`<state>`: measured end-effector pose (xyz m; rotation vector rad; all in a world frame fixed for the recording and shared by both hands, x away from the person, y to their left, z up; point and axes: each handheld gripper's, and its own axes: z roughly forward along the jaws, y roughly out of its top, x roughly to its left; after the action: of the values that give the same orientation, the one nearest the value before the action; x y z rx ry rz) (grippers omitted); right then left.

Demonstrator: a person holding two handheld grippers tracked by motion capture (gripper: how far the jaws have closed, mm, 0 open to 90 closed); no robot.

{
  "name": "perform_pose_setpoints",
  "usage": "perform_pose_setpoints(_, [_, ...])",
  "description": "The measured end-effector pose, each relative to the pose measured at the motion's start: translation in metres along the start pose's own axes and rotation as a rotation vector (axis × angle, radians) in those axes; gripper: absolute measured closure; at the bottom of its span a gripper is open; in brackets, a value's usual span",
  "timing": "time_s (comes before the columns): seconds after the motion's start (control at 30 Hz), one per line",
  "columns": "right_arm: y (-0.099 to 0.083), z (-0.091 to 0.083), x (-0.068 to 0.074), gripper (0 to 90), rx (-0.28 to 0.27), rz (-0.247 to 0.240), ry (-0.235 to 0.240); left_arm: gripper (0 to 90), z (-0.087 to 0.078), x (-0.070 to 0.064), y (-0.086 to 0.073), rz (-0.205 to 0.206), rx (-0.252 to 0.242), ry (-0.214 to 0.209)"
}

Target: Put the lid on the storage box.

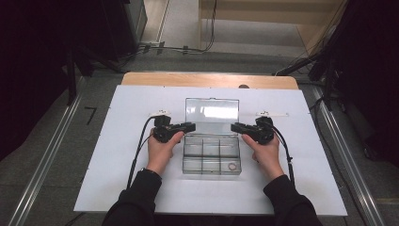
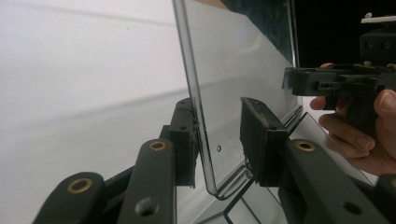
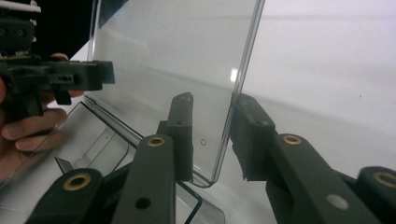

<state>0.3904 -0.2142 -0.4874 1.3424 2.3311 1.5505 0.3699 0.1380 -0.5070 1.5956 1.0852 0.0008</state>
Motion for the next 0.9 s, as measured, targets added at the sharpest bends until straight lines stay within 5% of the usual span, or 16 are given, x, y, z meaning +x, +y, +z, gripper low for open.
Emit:
perform_pose_setpoints(0.37, [0.000, -0.006, 0.004, 73.6, -0.016, -0.090, -0.004, 70.6, -0.004, -0.005, 0.003, 0.026, 0.015, 0.012])
perform_pose_setpoints(0.47, [0.000, -0.007, 0.005, 74.3, -0.026, -0.108, -0.008, 66.4, -0.004, -0.008, 0.007, 0.060, 0.028, 0.019])
perform_pose_setpoints(0.9, [-0.001, -0.007, 0.010, 74.5, -0.045, -0.169, -0.032, 62.8, -0.004, -0.021, 0.033, 0.104, -0.028, 0.054])
